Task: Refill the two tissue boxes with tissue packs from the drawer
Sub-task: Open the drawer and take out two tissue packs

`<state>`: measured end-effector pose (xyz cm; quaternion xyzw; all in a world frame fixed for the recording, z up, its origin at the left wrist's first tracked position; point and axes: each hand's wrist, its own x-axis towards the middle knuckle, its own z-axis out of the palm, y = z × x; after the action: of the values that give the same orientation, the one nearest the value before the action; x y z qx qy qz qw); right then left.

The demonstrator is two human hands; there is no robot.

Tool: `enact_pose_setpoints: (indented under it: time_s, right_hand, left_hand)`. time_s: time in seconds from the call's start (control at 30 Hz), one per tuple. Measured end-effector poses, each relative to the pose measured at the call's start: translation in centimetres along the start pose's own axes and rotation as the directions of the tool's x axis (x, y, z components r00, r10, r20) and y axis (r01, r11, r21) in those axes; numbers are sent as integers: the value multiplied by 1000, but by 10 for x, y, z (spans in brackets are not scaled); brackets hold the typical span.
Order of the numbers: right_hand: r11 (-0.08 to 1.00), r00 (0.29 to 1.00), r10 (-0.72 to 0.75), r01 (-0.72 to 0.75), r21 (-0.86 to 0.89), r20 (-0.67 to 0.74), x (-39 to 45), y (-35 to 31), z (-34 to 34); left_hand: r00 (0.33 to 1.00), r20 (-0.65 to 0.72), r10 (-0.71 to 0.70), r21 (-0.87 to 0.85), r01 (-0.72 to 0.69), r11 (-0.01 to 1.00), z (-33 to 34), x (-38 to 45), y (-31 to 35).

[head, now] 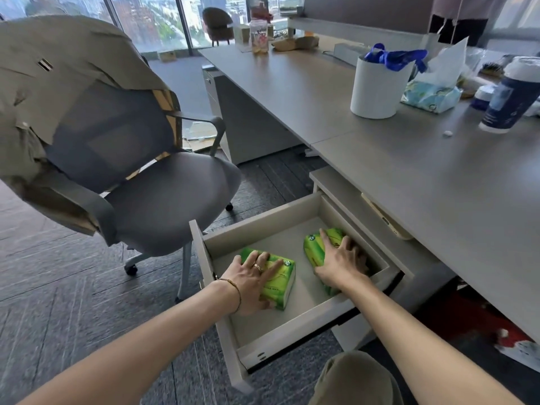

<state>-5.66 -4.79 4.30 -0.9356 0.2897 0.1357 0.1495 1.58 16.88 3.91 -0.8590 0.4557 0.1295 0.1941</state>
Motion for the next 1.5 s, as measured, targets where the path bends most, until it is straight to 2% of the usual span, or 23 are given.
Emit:
enact_pose_setpoints:
  time_s: [0.17,0.3,0.43,0.53,0.6,0.7,0.83,0.97,1.07,1.2,1.33,1.5]
  right_hand:
    - [979,986,-60,89,186,-156,-26,2,-19]
    - [967,944,-125,185,174,-305,-59,4,-33]
    - [943,922,-138,234,238,-362,-77,7,-41]
    - [930,904,-145,263,256,-401,-87,8,-46]
    - [925,900,-151,275,263,-410,-92,8,-49]
    - [904,889,-161,307,298,-429,-99,9,-53]
    - [877,857,-174,358,320,-484,-108,10,-60]
    - [855,814,-168,401,328,-556,-121,17,-73]
    - [855,775,-147,412,316,-614,-131,31,-89]
    - [870,737,-81,381,313,-671,-149,63,-119]
    - [809,724,32,386,443,-689,-169,105,-147]
    - [887,673,87,283,364,-734,-197,164,-180]
  left_hand:
    - [1000,-12,-13,43,14,999,3,5,5]
    - [995,-89,-53,-21,51,998,-2,13,4]
    - [995,-29,-91,-164,86,983,3,21,7]
    - [998,-12,-65,-124,63,990,4,20,5]
    - [996,-58,-71,-125,64,990,3,20,4]
    - [977,-125,-175,-339,124,933,-3,17,6]
    - [899,-222,-378,-652,152,743,-23,6,11]
    - [792,-336,-510,-810,34,586,-49,-5,21]
    - [738,-406,-540,-849,-85,522,-77,-13,35]
    - [738,-433,-518,-869,-188,458,-122,-15,59]
    - [735,-474,-484,-864,-285,415,-166,-6,89]
    - [744,-523,-415,-836,-353,419,-222,8,137]
